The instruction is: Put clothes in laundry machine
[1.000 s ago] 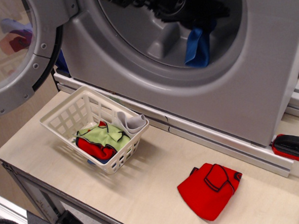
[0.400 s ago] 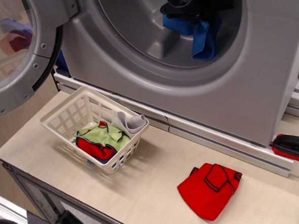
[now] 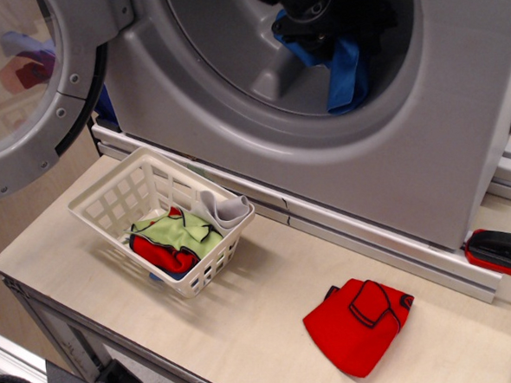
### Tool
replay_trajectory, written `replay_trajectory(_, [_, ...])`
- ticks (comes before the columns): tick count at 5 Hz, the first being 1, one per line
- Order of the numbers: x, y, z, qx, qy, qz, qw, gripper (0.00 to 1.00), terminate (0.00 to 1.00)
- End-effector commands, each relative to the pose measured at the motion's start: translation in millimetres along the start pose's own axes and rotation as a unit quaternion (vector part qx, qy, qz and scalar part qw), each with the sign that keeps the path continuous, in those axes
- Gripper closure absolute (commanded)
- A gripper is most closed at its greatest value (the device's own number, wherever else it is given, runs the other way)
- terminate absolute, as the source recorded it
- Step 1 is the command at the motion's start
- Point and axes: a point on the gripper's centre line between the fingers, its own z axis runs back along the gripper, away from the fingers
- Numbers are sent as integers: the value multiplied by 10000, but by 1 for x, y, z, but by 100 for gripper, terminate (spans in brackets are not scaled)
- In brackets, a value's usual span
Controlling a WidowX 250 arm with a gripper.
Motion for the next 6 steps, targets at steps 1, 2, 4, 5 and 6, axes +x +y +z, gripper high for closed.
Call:
replay_trajectory(1, [0, 9, 55, 240, -321, -541, 9977, 0, 0])
replay_trajectory(2, [-21, 20, 76, 211, 45, -843, 9962, 0, 0])
replay_trajectory(4, [-60, 39, 113, 81, 808, -1203, 9894, 0, 0])
replay_trajectory(5, [-66, 48, 130, 52, 1378, -1499, 9790, 0, 0])
replay_trajectory(6, [-66, 48, 130, 52, 1378, -1499, 9790, 0, 100])
